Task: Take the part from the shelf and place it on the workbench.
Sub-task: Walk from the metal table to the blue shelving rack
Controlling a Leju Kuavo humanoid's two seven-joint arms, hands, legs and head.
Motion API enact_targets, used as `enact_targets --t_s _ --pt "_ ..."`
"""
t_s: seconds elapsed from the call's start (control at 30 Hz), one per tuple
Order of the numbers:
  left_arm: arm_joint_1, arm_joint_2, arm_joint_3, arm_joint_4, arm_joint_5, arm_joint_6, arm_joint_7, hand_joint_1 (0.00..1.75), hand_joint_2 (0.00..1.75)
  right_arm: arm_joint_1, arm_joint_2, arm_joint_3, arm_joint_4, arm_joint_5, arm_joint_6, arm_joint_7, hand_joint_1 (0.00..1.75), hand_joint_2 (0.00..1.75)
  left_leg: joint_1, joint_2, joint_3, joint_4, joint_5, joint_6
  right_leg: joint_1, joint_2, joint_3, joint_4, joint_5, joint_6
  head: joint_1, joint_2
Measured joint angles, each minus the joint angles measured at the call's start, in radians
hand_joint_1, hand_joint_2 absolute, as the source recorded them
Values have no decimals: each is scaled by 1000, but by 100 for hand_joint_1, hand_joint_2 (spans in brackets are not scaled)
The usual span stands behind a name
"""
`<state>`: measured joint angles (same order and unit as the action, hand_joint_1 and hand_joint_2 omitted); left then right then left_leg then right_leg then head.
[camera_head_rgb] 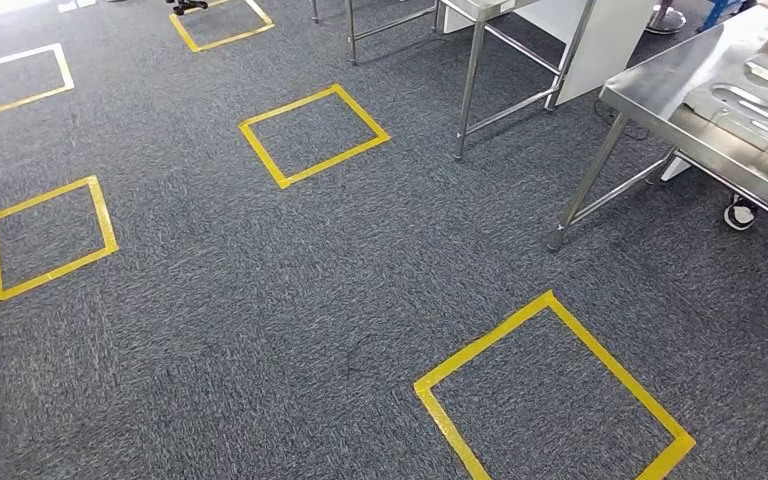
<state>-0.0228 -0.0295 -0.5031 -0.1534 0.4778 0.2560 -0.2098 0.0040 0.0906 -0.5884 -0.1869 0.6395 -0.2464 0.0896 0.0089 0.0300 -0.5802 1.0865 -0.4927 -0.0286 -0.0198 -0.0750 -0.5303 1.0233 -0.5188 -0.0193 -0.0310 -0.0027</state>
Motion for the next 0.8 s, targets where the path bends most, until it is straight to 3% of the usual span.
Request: enact_targets --t_s 0.07,0.13,0.2,0.3,0.33,0.37,0.4,0.43,0.5,0.57,0.63,0.67,0.73,0.8 --pt "-1 0 0 0 1 0 0 0 0 -1 0 0 0 0 2 0 0 0 -6 15 29 -63 15 13 3 -15 5 -1 -4 11 0 0" --pt "1 0 0 0 1 0 0 0 0 -5 0 0 0 0 3 0 0 0 -7 0 29 -69 16 26 4 -26 11 -5 -5 22 0 0" --pt "2 0 1 0 1 0 0 0 0 -7 0 -1 0 1 3 1 0 0 -2 -15 34 -81 25 39 3 1 6 14 -24 31 0 0" --pt "0 0 1 0 4 0 0 0 0 -3 7 -1 0 3 3 1 0 0 -1 -36 34 -87 31 52 1 63 -72 174 -111 33 0 0" --pt "-1 0 1 0 5 0 0 0 0 -2 11 -2 0 4 3 1 0 0 -2 -45 34 -86 31 53 1 68 -102 230 -130 33 0 0" --pt "-1 0 1 0 6 0 0 0 0 0 14 -2 0 4 3 1 0 0 -3 -56 34 -85 31 53 0 70 -120 257 -128 33 0 0" --pt "0 0 2 0 8 0 0 0 0 0 17 -3 0 4 3 1 0 0 -4 -68 34 -83 30 52 -1 71 -120 249 -106 33 0 0" --pt "0 0 2 0 9 0 0 0 0 1 18 -4 0 5 3 1 0 0 -4 -80 35 -80 28 51 -2 75 -104 204 -70 32 0 0" --pt "-1 -1 2 0 11 0 0 0 0 2 19 -6 0 6 3 0 0 0 -4 -101 32 -69 22 43 -5 105 -54 82 -6 30 0 0" --pt "-1 -1 2 0 12 0 0 0 0 1 19 -8 0 6 3 -1 0 0 -5 -118 24 -61 18 31 -5 126 -31 24 9 24 0 0" --pt "1 -1 2 0 13 0 0 0 0 -3 19 -8 0 6 3 -1 0 0 -2 -133 19 -63 18 18 -2 114 -28 19 8 14 0 0" --pt "3 -1 2 0 14 0 0 0 0 -4 19 -8 0 7 3 -1 0 0 -1 -128 18 -60 16 12 -2 105 -25 16 9 7 0 0" --pt "2 -2 2 0 15 0 0 0 0 -3 16 -8 0 7 4 0 0 0 0 -92 -1 -13 -14 3 -3 84 -20 8 12 -6 0 0" --pt "-2 -2 2 0 15 0 0 0 0 1 9 -9 0 7 5 0 0 0 1 -53 -58 105 -76 -5 0 62 -18 6 10 -14 0 0"
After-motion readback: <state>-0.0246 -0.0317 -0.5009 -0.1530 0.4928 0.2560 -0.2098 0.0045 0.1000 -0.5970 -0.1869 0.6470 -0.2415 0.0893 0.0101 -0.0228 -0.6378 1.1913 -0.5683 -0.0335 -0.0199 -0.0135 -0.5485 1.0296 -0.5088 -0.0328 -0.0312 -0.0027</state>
